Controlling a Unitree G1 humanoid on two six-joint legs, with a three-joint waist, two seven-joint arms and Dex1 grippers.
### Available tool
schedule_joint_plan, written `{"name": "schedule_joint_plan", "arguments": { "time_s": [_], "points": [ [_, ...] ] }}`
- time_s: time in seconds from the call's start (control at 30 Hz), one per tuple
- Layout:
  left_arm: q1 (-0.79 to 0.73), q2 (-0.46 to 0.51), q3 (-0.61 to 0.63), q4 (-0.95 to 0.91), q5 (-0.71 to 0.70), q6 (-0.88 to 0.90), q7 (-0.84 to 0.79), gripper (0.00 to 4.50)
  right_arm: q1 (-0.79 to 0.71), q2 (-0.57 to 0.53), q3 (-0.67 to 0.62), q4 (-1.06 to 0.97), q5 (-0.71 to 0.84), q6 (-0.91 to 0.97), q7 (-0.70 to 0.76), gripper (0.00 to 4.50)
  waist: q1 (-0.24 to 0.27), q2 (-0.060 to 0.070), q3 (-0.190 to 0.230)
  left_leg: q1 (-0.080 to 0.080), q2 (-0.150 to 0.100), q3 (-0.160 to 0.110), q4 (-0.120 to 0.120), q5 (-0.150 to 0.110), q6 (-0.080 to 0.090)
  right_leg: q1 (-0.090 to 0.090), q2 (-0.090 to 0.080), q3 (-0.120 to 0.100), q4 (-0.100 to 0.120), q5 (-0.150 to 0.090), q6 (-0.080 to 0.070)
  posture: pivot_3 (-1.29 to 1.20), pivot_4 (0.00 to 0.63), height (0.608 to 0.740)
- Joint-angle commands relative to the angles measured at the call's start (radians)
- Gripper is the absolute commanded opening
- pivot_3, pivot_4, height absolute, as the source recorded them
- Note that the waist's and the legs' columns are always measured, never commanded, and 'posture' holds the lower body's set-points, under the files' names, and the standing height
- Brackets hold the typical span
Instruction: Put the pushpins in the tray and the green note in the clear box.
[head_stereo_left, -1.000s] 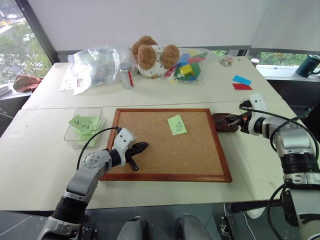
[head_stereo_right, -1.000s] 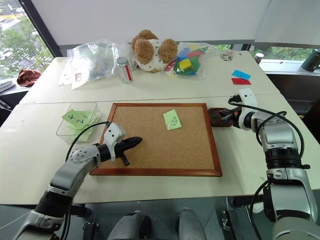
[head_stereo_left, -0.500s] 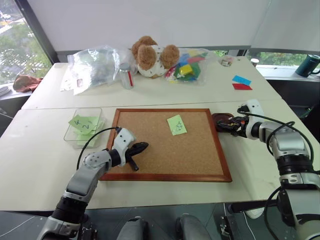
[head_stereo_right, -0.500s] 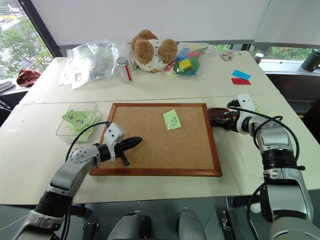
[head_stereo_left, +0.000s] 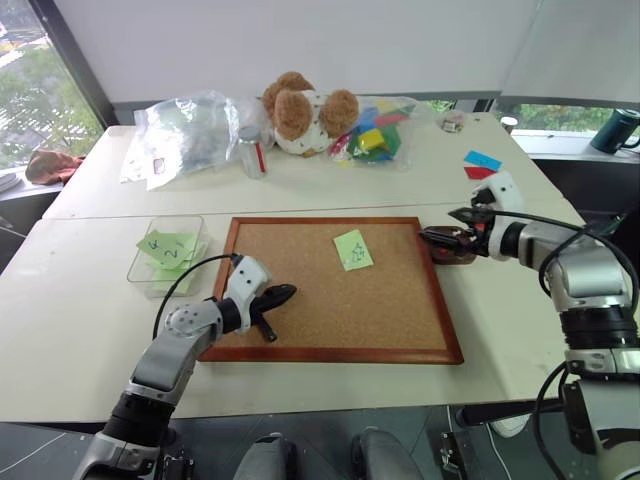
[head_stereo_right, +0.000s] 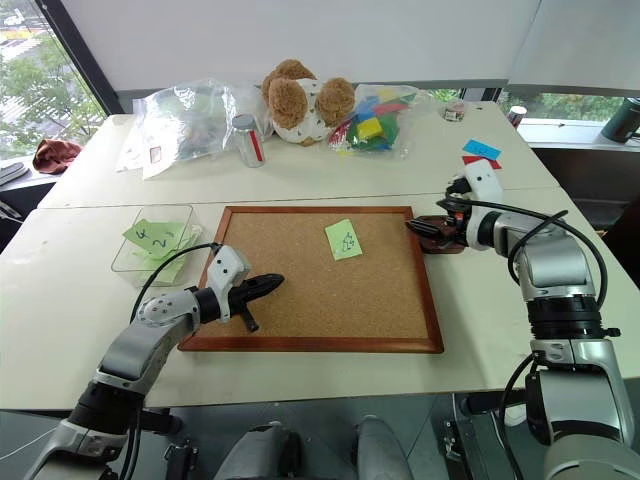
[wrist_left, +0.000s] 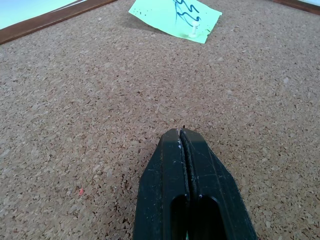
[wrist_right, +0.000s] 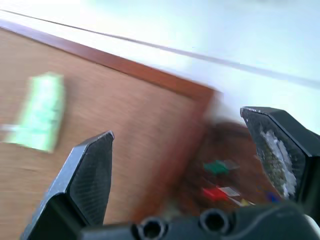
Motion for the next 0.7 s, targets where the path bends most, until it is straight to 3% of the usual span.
{"name": "schedule_joint_plan", "arguments": {
  "time_s": [0.03, 0.3, 0.43, 0.53, 0.7],
  "points": [
    [0.022, 0.014, -0.009, 0.042, 0.027, 0.033, 0.000, 0.00, 0.002, 0.079, 0.065, -0.119, 0.040, 0.025, 0.012, 4.44, -0.001, 0.000, 0.000, 0.000, 0.000, 0.000, 0.000, 0.000, 0.000, 0.000, 0.000, 0.000, 0.000, 0.000, 0.000, 0.00, 0.150, 0.740],
    [0.026, 0.014, -0.007, 0.035, 0.028, 0.036, 0.006, 0.00, 0.033, 0.192, 0.173, -0.113, 0.025, 0.007, 0.005, 4.44, 0.003, 0.000, 0.000, 0.000, 0.000, 0.000, 0.000, 0.000, 0.000, 0.000, 0.000, 0.000, -0.001, 0.000, 0.000, 0.00, 0.150, 0.740],
    [0.028, 0.012, -0.007, 0.031, 0.028, 0.036, 0.011, 0.00, 0.030, 0.224, 0.195, -0.087, 0.011, -0.005, -0.004, 3.16, 0.001, 0.000, 0.000, 0.000, 0.000, 0.000, 0.000, 0.000, 0.000, 0.000, 0.000, 0.000, 0.000, 0.000, 0.000, 0.00, 0.150, 0.740],
    [0.030, 0.012, -0.007, 0.029, 0.027, 0.036, 0.014, 0.00, 0.024, 0.234, 0.203, -0.077, 0.008, -0.009, -0.006, 1.56, 0.002, 0.000, 0.000, 0.000, 0.000, 0.000, 0.000, 0.000, 0.000, 0.000, 0.000, 0.000, 0.000, 0.000, 0.000, 0.00, 0.150, 0.740],
    [0.040, 0.017, 0.000, 0.025, 0.024, 0.036, 0.016, 0.00, 0.017, 0.255, 0.214, -0.053, -0.003, -0.022, -0.013, 1.56, 0.001, 0.000, 0.000, 0.000, 0.000, 0.000, 0.000, 0.000, 0.000, 0.000, 0.000, 0.000, 0.000, 0.000, 0.000, 0.00, 0.150, 0.740]
  ]
}}
